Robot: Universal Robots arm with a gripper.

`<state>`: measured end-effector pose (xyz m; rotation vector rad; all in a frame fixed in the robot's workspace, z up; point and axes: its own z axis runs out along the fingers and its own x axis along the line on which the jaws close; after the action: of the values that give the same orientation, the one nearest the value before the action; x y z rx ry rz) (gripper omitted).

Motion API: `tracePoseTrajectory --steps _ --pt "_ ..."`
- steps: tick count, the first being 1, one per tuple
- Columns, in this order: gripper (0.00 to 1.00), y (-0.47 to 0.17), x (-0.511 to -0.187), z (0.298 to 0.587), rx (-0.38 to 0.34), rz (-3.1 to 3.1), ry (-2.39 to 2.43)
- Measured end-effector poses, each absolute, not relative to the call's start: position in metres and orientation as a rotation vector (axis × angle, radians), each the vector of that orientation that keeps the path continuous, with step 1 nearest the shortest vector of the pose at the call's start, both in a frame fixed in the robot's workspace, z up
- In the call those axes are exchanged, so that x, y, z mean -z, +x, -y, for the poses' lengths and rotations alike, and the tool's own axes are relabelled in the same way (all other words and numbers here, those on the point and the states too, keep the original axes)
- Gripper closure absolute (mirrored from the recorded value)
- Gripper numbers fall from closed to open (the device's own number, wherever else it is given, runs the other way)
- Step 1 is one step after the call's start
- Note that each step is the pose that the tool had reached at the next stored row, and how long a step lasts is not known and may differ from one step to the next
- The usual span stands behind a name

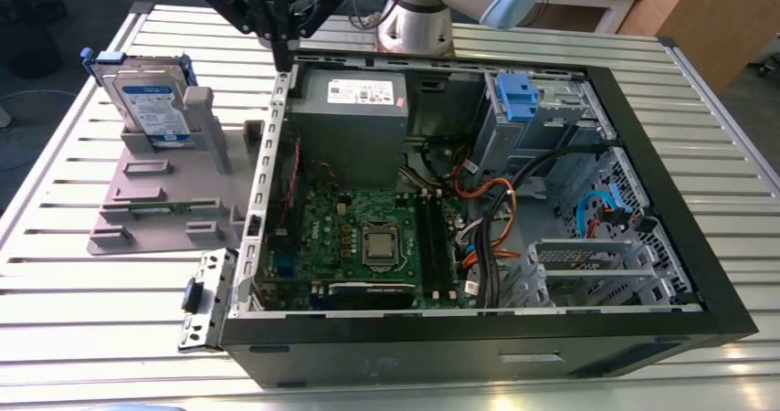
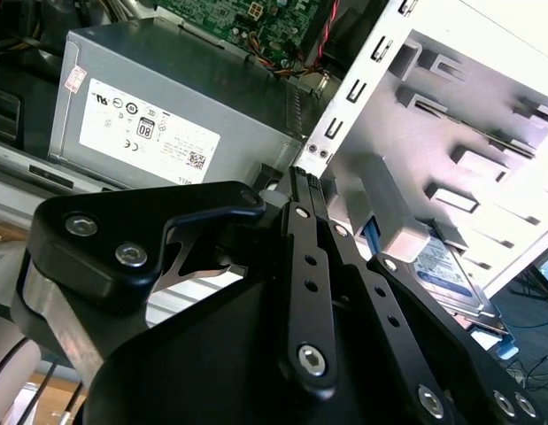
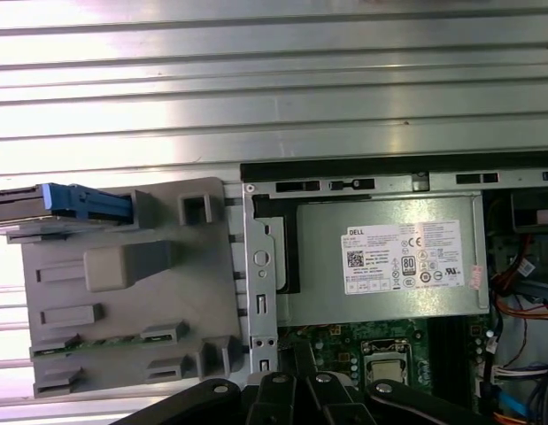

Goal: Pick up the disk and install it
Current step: 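Reach for the disk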

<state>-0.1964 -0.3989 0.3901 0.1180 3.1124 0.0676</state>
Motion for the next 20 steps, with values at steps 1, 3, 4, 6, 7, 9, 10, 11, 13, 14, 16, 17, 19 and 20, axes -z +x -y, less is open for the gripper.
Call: tracePoseTrajectory --steps 1,3,4,6,7,9,10,11,13,14,16,17,19,20 --pt "0.89 -0.1967 -0.3901 0.3989 -0.068 -3.112 0.118" --pt "0.89 -0.1973 -0.39 0.3989 -0.068 -3.112 0.118" --pt "0.89 -0.1976 -0.39 0.3989 -0.068 -3.112 0.118" --pt "0.89 -0.1982 -0.3899 0.3989 -0.068 -3.112 0.118" --pt "0.89 -0.1984 -0.3899 0.3989 -0.068 -3.112 0.118" --pt "0.89 -0.199 -0.3898 0.3989 -0.068 -3.112 0.118" --pt "0.89 -0.1994 -0.3898 0.3989 -0.068 -3.112 0.118" --pt "0.89 -0.1997 -0.3897 0.3989 -0.068 -3.112 0.118" --pt "0.89 -0.2003 -0.3897 0.3989 -0.068 -3.112 0.118" --pt "0.89 -0.2007 -0.3896 0.3989 -0.068 -3.112 0.118" --pt "0.89 -0.2013 -0.3896 0.3989 -0.068 -3.112 0.118" --pt "0.89 -0.2015 -0.3895 0.3989 -0.068 -3.112 0.118" --pt "0.89 -0.202 -0.3895 0.3989 -0.068 -3.112 0.118" --pt "0.89 -0.2022 -0.3895 0.3989 -0.068 -3.112 0.118"
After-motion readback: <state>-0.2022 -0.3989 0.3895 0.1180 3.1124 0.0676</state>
